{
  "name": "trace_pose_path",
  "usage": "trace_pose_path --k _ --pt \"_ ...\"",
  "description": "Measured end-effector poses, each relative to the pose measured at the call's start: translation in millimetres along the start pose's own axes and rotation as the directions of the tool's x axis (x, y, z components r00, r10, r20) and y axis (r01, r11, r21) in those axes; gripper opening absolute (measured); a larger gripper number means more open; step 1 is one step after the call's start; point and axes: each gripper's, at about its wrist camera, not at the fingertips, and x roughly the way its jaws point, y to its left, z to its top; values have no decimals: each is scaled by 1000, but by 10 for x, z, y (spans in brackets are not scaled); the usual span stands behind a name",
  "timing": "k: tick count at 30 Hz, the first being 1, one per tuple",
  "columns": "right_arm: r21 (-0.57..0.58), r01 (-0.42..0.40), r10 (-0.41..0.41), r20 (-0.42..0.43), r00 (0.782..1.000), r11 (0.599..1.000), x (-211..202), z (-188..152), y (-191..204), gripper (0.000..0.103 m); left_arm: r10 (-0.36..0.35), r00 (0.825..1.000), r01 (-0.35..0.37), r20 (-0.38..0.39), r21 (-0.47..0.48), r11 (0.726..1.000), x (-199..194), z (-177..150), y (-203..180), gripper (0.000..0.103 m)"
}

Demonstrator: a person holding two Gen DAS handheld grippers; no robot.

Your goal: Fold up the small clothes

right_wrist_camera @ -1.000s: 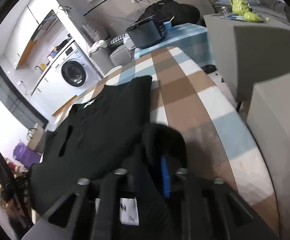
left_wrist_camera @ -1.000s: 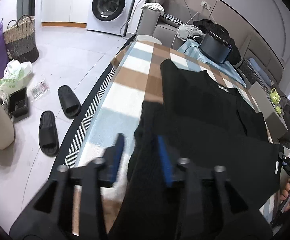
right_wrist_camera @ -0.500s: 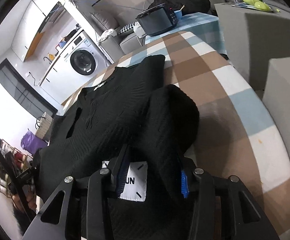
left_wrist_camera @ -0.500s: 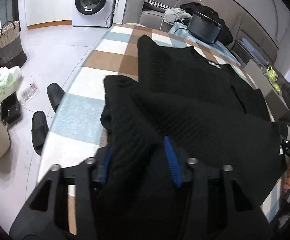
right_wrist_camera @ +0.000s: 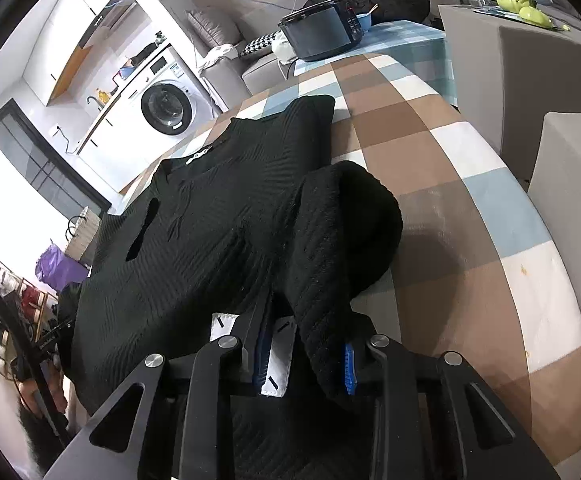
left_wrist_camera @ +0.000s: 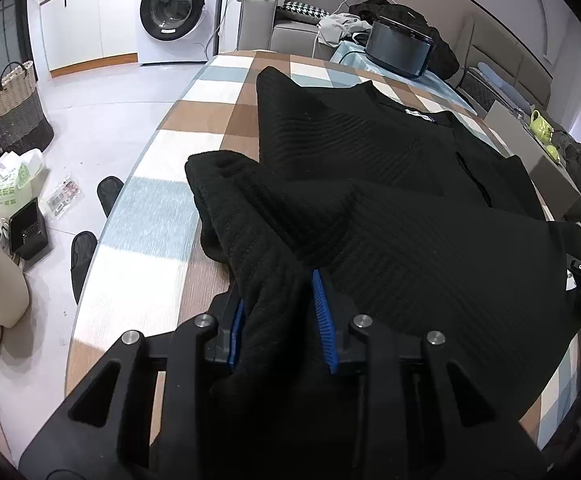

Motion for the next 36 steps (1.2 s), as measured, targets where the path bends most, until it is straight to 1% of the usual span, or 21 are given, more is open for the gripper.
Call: trace_pose_path --k 3,6,9,12,13,16,20,23,24,27,28,29,30,31,32,33,35,36 --pt "9 -8 8 -5 1000 1000 -53 -76 -22 27 2 1000 -2 -4 3 1000 -116 -121 11 27" --pt "10 -23 23 -13 1000 1000 -161 -235 -41 27 0 1000 0 -10 3 1000 -253 -272 41 27" --pt "3 -45 45 -21 999 999 -292 -401 -52 28 -15 1000 15 -16 -18 1000 -407 -440 122 27" --pt "1 -60 60 -12 998 998 -378 -501 -85 28 -13 1000 13 -7 -17 1000 -513 -530 167 29" --pt "9 -69 69 -7 998 998 -394 -516 -108 30 -9 1000 9 -2 -16 1000 -553 -552 178 29" --pt "31 -76 76 8 997 997 -470 -512 -161 31 -3 1000 3 -1 -22 1000 -677 -591 215 29" --pt "3 -94 94 42 995 996 -649 -533 -162 31 5 1000 -3 24 -50 999 -877 -649 317 29" --pt "-16 -110 111 70 991 994 -724 -557 -159 31 5 999 -2 33 -85 996 -937 -661 402 28" --pt "-17 -115 116 75 990 993 -734 -566 -162 31 4 999 0 41 -100 995 -964 -674 442 26" --pt "0 -118 117 93 989 993 -699 -544 -164 31 2 998 5 60 -123 992 -1030 -683 502 8" --pt "5 -116 114 103 988 993 -685 -528 -162 31 4 997 5 72 -128 992 -1054 -679 512 6" --pt "2 -111 110 110 988 994 -674 -512 -151 30 5 997 5 82 -131 991 -1063 -663 515 5" --pt "-15 -94 95 112 989 995 -665 -501 -119 22 2 995 11 96 -135 991 -1108 -655 522 4" --pt "-30 -81 84 118 989 996 -664 -493 -95 9 1 994 14 107 -140 990 -1137 -646 519 4" --pt "-40 -86 90 123 988 995 -675 -486 -81 8 -1 993 19 118 -145 989 -1166 -632 521 4" --pt "-62 -106 114 149 982 992 -730 -489 -52 7 -5 991 25 131 -152 988 -1207 -606 525 3" --pt "-89 -107 123 201 972 990 -848 -478 -7 6 -12 989 35 149 -157 987 -1247 -548 518 3" --pt "-91 -118 136 236 962 989 -931 -441 -1 6 -22 986 49 166 -160 986 -1282 -497 517 3"
